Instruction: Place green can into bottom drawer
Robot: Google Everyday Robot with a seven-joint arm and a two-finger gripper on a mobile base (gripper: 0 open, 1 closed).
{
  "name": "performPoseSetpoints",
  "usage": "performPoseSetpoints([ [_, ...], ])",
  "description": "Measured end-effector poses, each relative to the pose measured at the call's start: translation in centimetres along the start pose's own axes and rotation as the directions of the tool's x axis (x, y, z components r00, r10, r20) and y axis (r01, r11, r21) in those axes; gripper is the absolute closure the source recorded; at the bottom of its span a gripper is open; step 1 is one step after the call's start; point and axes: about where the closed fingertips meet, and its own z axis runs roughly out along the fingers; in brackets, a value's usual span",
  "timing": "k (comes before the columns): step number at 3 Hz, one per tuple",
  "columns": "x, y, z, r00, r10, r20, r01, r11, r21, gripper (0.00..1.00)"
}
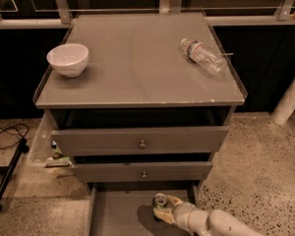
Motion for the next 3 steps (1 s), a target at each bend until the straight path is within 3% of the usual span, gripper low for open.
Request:
performPoseSetpoints([
  [1,1.49,0.97,1.11,0.999,0.037,0.005,-0.036,0.9992,-0.015,1.0],
  [3,1.7,1.38,1.59,1.0,0.009,0.005,-0.009,0.9998,-0.016,1.0],
])
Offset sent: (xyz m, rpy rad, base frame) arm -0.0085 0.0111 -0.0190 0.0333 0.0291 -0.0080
